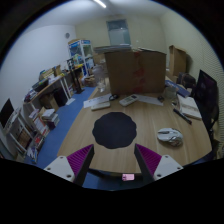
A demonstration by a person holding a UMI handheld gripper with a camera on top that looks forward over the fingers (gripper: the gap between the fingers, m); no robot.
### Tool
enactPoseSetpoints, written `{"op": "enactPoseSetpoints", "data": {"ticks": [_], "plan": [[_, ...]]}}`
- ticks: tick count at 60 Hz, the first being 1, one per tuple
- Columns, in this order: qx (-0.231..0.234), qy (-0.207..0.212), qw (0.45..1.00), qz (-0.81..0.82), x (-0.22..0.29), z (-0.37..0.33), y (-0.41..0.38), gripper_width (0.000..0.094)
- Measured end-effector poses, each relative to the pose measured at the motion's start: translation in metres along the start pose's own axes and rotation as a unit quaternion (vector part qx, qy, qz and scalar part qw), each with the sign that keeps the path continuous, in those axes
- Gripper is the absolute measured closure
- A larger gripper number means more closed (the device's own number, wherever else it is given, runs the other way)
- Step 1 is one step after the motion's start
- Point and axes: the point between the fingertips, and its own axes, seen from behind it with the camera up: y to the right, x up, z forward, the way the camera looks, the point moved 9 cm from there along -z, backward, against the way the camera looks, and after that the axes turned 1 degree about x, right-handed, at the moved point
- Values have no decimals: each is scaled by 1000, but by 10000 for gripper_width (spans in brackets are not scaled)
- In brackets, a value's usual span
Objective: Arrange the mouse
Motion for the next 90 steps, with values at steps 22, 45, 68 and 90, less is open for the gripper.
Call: {"op": "enactPoseSetpoints", "data": {"ticks": [22, 45, 68, 90], "plan": [[-73, 23, 997, -16, -40, -2, 82, 83], [-103, 23, 994, -34, -58, 46, 234, 96], [-37, 42, 997, -56, -19, 109, 267, 86], [-98, 34, 995, -6, 0, 130, 276, 424]]}}
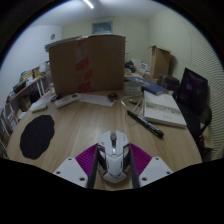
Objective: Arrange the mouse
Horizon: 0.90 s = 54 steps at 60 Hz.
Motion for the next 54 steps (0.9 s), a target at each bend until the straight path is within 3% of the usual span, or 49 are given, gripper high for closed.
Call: {"op": "enactPoseSetpoints", "data": {"ticks": [11, 17, 25, 30, 36, 42, 53, 54], "plan": [[-43, -33, 995, 80, 13, -5, 0, 533], [-77, 16, 995, 63, 56, -29, -7, 542], [-56, 96, 993, 48, 133, -62, -77, 552], [-30, 116, 992, 48, 157, -64, -142, 552], [-10, 88, 996, 29, 133, -35, -208, 550], [3, 28, 999, 21, 91, 0, -257, 553], [-15, -45, 999, 19, 27, 28, -275, 543], [-16, -31, 999, 19, 26, 32, -274, 551]]}}
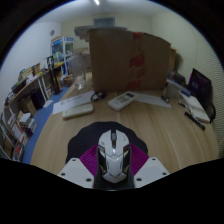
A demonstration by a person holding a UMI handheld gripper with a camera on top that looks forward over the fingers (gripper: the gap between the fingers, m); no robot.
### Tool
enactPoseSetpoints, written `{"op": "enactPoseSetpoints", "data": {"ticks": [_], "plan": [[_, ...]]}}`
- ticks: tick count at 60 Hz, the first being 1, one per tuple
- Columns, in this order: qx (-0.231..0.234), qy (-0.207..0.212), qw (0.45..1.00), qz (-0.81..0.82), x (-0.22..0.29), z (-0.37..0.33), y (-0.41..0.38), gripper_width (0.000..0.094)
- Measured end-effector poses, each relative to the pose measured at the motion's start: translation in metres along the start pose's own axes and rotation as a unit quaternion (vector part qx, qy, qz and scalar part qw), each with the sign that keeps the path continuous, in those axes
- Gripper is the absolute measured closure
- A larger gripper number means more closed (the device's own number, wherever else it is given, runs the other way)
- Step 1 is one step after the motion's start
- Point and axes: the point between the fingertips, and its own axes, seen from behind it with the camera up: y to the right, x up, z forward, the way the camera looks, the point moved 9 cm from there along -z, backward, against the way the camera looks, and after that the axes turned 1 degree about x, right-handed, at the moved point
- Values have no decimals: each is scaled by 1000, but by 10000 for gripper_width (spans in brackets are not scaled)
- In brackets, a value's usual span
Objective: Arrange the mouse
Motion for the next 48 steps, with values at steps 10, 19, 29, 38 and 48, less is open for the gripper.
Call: {"op": "enactPoseSetpoints", "data": {"ticks": [10, 19, 29, 38, 48], "plan": [[-2, -17, 1000, -7, 0, 2, -1, 497], [3, -33, 999, -36, 5, 0, 3, 235], [65, -40, 997, 2, 8, -48, -1, 91], [88, -33, 996, 7, 4, -117, 10, 96], [116, -53, 992, 15, -17, -174, 25, 95]]}}
